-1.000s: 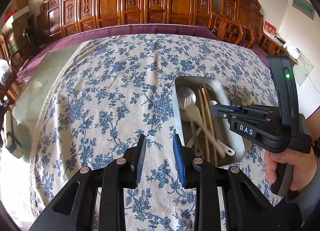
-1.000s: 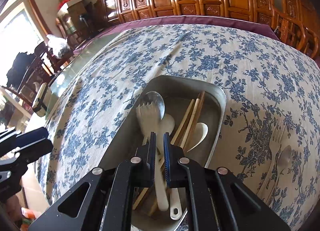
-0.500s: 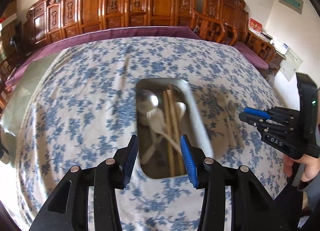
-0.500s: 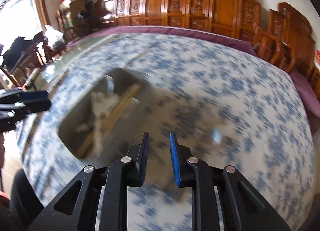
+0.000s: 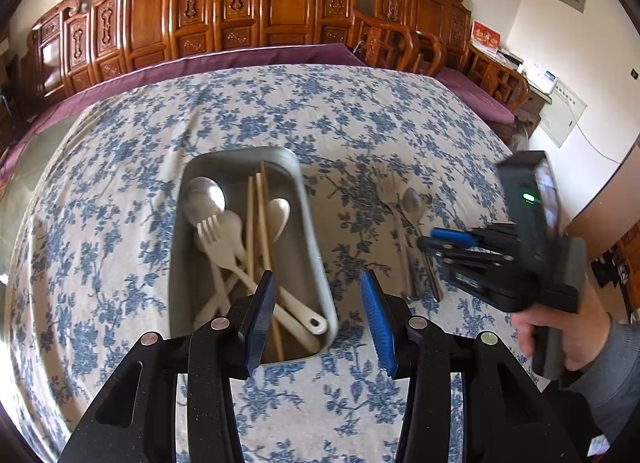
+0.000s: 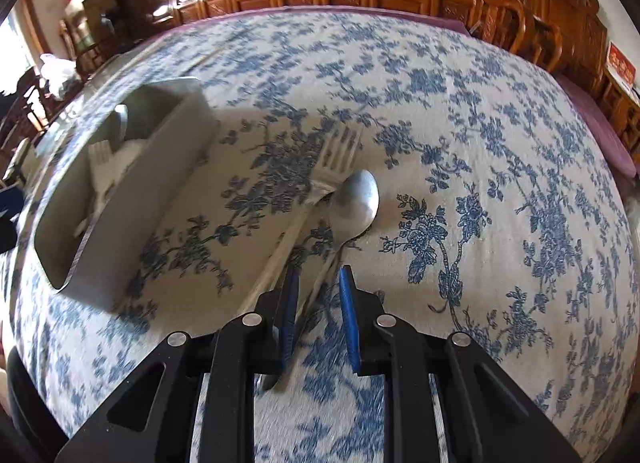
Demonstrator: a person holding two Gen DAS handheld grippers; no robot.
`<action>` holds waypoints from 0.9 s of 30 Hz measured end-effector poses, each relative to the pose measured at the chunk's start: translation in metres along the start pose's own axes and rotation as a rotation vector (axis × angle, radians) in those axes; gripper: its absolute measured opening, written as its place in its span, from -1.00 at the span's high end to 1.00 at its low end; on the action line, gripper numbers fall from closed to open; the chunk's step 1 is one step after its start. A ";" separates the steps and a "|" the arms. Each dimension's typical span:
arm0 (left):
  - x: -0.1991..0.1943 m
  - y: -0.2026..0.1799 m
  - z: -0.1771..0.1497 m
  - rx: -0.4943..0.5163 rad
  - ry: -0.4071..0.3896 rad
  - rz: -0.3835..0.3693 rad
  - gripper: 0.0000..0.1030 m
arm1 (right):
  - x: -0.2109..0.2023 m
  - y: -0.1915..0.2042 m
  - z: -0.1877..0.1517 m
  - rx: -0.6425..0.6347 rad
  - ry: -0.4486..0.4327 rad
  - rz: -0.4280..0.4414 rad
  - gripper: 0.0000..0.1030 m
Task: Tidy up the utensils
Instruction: 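Move the right tool to the remaining metal spoon and grasp it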
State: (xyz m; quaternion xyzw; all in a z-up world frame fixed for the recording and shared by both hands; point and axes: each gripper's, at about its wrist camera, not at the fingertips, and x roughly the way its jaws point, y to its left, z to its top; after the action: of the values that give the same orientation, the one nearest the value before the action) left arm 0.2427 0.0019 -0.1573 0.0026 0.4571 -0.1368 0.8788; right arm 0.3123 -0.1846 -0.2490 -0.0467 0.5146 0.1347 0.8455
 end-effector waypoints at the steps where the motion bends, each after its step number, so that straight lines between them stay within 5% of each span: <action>1: 0.000 -0.001 0.000 0.002 0.000 -0.001 0.19 | 0.006 -0.002 0.002 0.013 0.018 -0.003 0.56; 8: 0.003 -0.013 -0.002 0.020 0.008 -0.009 0.19 | 0.010 0.008 0.009 -0.055 0.060 -0.063 0.57; 14: 0.004 -0.017 -0.003 0.026 0.009 -0.017 0.19 | 0.010 -0.003 0.009 -0.071 0.100 -0.076 0.92; 27: 0.032 -0.048 0.005 0.064 0.040 -0.035 0.19 | -0.013 -0.040 -0.003 -0.066 0.077 -0.089 0.99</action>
State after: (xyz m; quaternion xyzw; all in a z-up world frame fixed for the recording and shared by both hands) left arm 0.2527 -0.0526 -0.1745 0.0256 0.4700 -0.1666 0.8664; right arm 0.3154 -0.2260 -0.2416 -0.1025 0.5396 0.1120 0.8281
